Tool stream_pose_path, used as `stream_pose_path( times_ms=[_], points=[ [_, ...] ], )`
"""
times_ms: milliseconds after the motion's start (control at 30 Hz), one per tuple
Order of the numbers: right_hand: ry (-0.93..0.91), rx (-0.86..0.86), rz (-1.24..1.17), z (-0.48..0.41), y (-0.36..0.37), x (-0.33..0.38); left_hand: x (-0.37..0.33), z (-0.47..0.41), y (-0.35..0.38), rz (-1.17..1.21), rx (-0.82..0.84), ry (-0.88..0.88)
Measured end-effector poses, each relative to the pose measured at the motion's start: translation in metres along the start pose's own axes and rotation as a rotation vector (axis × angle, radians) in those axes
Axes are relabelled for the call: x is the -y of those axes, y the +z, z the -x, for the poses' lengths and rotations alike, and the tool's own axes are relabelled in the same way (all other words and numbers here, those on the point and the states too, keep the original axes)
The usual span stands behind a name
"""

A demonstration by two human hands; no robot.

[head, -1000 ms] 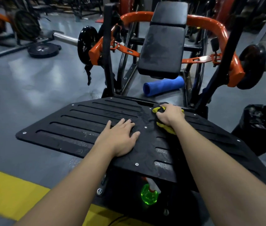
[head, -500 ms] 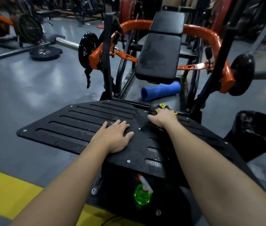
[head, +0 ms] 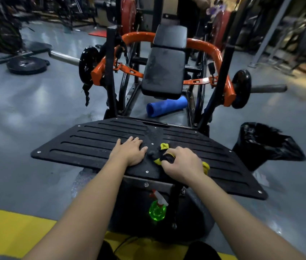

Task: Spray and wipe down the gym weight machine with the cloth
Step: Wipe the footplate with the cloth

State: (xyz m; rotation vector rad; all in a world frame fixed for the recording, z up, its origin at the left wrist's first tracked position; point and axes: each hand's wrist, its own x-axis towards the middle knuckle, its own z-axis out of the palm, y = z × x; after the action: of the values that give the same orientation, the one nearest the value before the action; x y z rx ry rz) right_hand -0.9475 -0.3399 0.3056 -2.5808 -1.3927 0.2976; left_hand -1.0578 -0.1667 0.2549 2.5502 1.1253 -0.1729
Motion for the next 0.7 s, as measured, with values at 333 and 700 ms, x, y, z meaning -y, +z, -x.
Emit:
stream_pose_path(
  times_ms=[333,700],
  points=[
    [-0.075,0.026,0.095,-0.001,0.037,0.051,-0.002,0.015,-0.018,0.298,0.071,-0.058],
    [-0.080,0.047,0.015,-0.212,0.077,0.033,0.010,-0.023,0.015,0.018,0.017,0.004]
  ],
)
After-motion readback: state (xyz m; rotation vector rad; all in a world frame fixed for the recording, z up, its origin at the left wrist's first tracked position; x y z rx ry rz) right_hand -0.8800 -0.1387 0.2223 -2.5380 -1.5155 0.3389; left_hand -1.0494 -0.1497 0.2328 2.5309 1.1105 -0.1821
